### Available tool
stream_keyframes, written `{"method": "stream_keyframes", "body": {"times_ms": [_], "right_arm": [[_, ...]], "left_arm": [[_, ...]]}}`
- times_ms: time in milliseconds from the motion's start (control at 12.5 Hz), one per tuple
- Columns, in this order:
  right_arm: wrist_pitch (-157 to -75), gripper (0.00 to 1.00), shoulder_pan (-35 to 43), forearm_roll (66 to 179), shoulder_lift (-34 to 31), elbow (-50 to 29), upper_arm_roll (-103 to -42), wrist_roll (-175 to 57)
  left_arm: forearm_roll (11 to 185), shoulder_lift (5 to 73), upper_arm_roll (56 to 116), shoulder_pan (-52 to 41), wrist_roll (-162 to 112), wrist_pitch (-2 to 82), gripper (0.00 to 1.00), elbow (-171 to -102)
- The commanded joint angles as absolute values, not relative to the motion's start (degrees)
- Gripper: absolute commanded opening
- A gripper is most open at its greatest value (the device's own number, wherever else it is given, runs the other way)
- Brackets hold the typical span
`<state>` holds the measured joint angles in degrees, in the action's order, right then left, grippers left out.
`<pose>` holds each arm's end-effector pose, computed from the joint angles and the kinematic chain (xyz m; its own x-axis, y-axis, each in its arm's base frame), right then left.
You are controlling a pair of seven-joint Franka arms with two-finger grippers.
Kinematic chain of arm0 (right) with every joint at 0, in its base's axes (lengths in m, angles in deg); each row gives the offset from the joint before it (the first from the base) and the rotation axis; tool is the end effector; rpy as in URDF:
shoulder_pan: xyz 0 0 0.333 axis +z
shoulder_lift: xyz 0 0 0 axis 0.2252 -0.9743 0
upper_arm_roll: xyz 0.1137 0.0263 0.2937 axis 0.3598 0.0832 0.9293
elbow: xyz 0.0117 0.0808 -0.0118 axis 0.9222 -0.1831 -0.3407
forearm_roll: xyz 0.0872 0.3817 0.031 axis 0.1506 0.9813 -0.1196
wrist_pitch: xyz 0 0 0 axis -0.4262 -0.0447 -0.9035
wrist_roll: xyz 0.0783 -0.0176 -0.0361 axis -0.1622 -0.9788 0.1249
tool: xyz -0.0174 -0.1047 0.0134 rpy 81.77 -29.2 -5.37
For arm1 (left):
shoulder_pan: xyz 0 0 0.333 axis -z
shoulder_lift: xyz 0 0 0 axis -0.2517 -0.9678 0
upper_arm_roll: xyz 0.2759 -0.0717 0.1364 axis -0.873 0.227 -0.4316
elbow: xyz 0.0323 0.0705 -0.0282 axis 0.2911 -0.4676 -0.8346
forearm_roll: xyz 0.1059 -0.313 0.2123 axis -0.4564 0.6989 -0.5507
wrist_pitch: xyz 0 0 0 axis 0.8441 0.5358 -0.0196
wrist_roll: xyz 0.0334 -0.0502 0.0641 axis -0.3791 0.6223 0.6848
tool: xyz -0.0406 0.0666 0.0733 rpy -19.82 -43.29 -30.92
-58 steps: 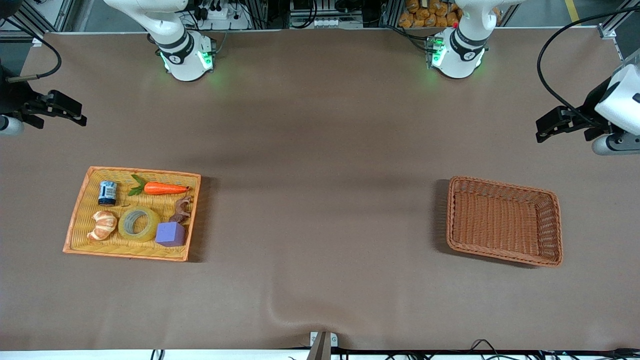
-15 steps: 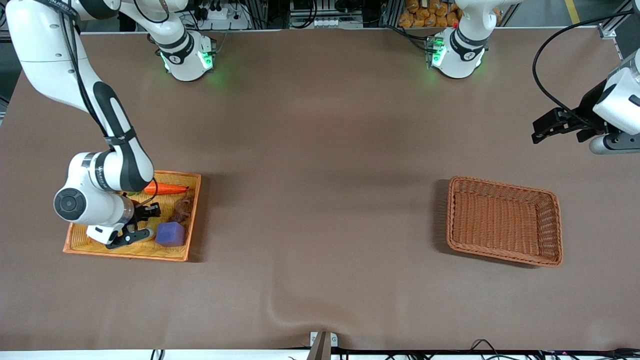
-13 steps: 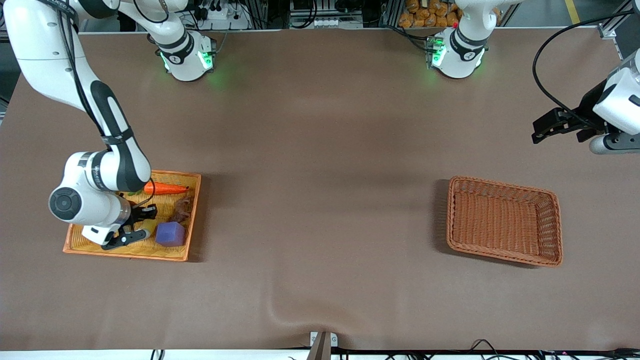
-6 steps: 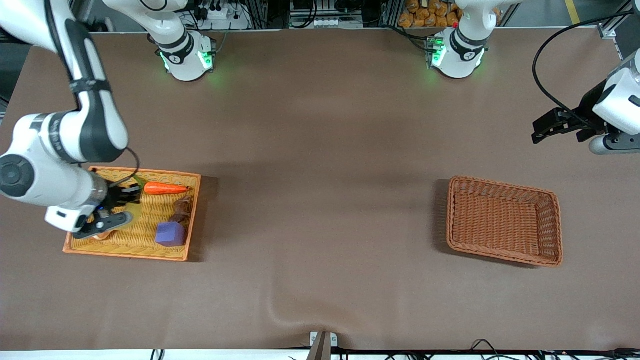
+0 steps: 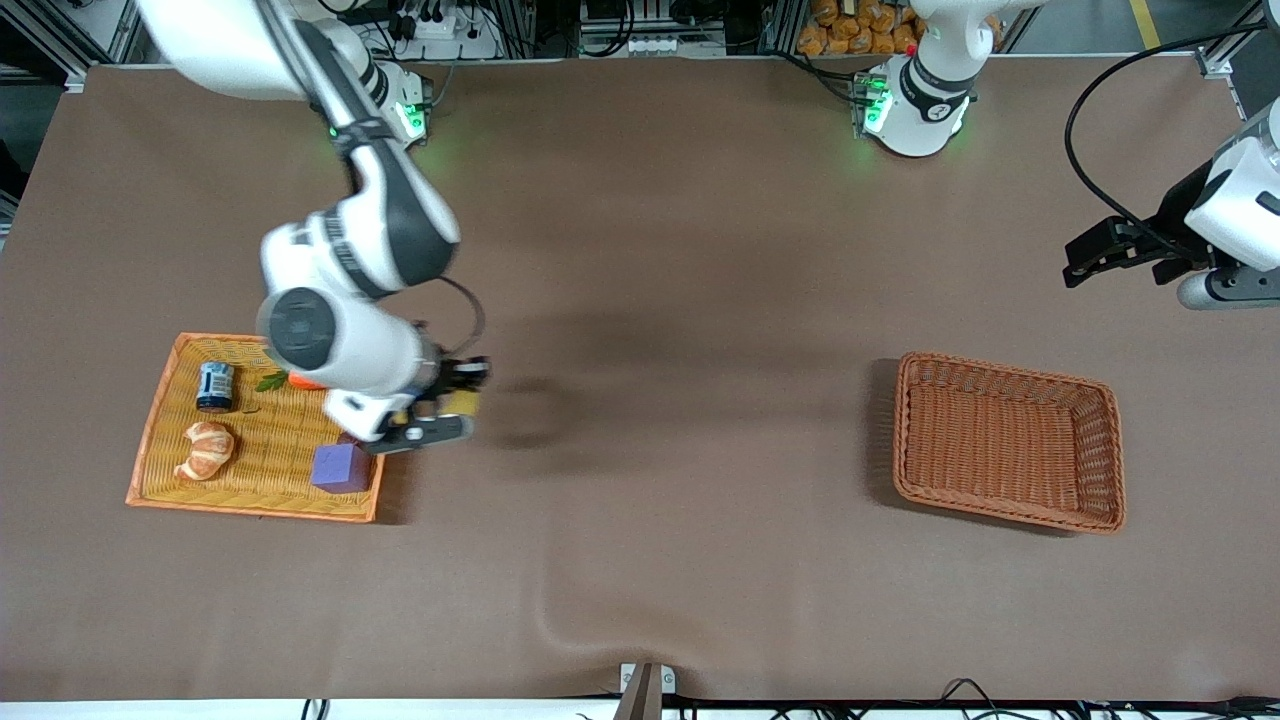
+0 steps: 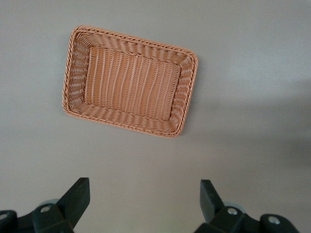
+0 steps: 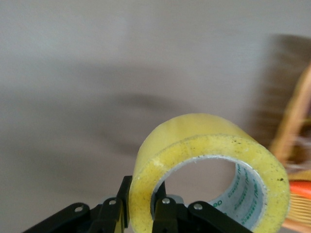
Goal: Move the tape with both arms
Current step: 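Lift the tape roll and carry it to the table's middle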
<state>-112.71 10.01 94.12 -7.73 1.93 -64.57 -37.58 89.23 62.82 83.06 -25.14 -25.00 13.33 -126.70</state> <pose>0.6181 0.3036 0.3614 0.9875 0.1059 -0.1166 0.0907 -0.9875 -0.1289 0.5608 -0.0446 0.6148 0.9993 0.0341 -0.0164 0.0341 -0.9994 0.0037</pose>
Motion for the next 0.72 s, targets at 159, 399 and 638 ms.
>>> {"method": "stream_keyframes", "body": {"times_ms": [159,399,638], "right_arm": [[-132.96,0.0,21.23,97.97,-18.12,6.76,-65.36,-18.13],[-145.21,0.02,26.61,98.15,-22.35,8.42,-65.27,-7.67],[-145.67,1.0,27.24,98.15,-22.1,10.45,-65.36,-3.15]], "left_arm": [[90.48,63.2,83.27,-25.3,-25.03,13.0,1.0,-127.54],[90.48,62.85,83.27,-25.3,-24.85,13.0,1.0,-127.54],[90.48,62.58,83.27,-25.04,-25.12,13.08,1.0,-127.63]]}}
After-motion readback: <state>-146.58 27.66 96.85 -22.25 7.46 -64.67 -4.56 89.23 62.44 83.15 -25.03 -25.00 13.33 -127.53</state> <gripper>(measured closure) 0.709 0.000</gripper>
